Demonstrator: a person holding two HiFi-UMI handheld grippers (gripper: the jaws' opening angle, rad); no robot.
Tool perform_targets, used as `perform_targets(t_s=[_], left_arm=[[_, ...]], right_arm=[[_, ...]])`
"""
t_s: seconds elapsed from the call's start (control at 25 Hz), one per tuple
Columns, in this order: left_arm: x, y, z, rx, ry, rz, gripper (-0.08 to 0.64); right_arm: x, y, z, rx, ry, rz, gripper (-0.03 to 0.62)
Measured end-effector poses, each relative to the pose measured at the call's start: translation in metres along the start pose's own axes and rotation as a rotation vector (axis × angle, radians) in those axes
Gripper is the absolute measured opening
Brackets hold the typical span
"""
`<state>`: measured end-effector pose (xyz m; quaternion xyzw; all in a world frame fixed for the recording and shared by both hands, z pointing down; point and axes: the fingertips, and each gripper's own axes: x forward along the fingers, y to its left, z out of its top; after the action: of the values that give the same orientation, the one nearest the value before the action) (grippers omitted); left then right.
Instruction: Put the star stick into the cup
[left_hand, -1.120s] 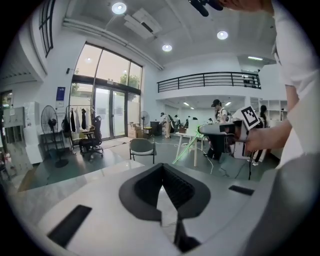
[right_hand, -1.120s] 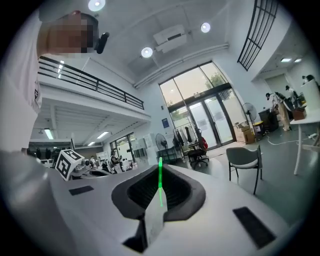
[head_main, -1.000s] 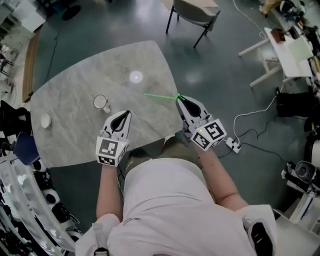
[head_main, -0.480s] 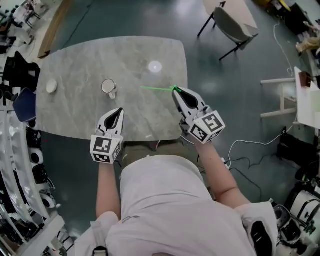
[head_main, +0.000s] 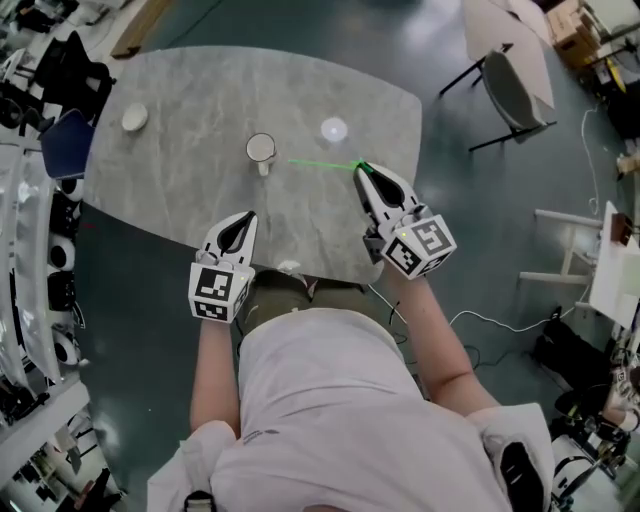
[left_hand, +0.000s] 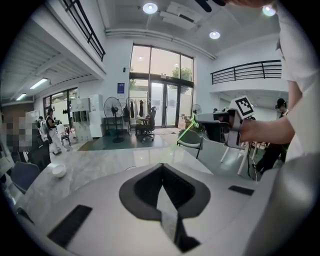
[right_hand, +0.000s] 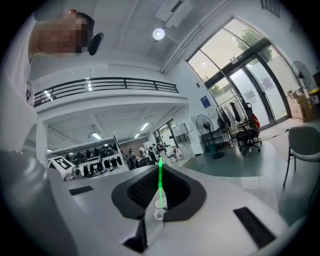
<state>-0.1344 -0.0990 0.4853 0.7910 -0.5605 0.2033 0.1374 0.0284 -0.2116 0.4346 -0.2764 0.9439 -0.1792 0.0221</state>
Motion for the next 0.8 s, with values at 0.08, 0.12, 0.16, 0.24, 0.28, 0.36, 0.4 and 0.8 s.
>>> perform_targets(t_s=[0.08,0.12,0.16,0.24,0.28,0.36,0.4,0.8], left_arm=[[-0.008,0.010,-0.006,-0.020,0.003,0.008,0.003],[-0.012,0.014,-0.009,-0.029,0.006,0.011,0.003],[-0.016,0.019,-0.012,-0.037,0.009,0.013,0.002],[-0.023,0.027,-0.017,-0.054,0.016,0.016,0.002],[-0.026,0.030,-0.020,-0.065,0.017,0.016,0.002],[-0.032,0.036,-0.027,-0.082,0.021,0.019,0.002],[-0.035,0.040,-0.030,-0.089,0.024,0.023,0.003],[-0.058,0.088,-0.058,-0.162,0.048,0.081,0.003]], right_arm=[[0.017,0.010,-0.003,-0.001,0.006,0.017,0.025],[0.026,0.014,-0.004,-0.002,0.011,0.022,0.025],[0.034,0.018,-0.005,-0.005,0.017,0.027,0.025],[0.049,0.024,-0.008,-0.013,0.028,0.034,0.025],[0.056,0.027,-0.010,-0.017,0.033,0.036,0.025],[0.069,0.030,-0.013,-0.028,0.044,0.035,0.025],[0.075,0.030,-0.016,-0.033,0.049,0.033,0.025],[0.132,0.024,-0.060,-0.040,0.136,0.007,0.025]])
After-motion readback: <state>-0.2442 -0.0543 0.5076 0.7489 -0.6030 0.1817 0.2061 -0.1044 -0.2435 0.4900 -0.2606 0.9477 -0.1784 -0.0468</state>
